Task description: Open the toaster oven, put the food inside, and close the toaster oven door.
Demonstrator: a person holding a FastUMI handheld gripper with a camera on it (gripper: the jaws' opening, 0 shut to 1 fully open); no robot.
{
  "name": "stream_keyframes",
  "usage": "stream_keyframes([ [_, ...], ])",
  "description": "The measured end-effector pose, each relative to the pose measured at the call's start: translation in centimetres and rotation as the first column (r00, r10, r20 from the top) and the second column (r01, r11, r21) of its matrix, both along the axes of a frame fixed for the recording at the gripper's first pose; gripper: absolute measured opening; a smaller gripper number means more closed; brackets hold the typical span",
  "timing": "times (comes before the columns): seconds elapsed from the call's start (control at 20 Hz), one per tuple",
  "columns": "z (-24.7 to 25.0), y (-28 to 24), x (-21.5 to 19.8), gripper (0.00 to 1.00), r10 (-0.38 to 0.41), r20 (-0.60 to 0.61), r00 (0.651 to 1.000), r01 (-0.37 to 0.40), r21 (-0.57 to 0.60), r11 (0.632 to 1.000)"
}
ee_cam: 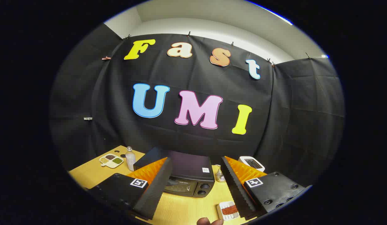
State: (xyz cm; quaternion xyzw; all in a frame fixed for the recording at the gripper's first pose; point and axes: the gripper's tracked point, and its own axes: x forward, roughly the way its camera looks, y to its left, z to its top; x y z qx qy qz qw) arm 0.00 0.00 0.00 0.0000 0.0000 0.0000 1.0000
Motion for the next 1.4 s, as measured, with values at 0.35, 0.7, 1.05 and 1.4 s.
stream_keyframes([
  [0.35, -0.1, -0.1, -0.1, 0.97, 0.001, 0.002, 1.000, -0.001, 0.005, 1.000],
  [0.7, -0.2, 0.5, -0.3, 0.97, 0.014, -0.001, 1.000, -0.014, 0.013, 1.000],
  [1.05, -0.6, 0.5, -0.5, 0.97, 0.009, -0.005, 1.000, -0.009, 0.014, 1.000],
  [1.4, -3.0, 3.7, 0.5, 0.97, 0.051, -0.047, 0.998, -0.047, 0.071, 0.996],
])
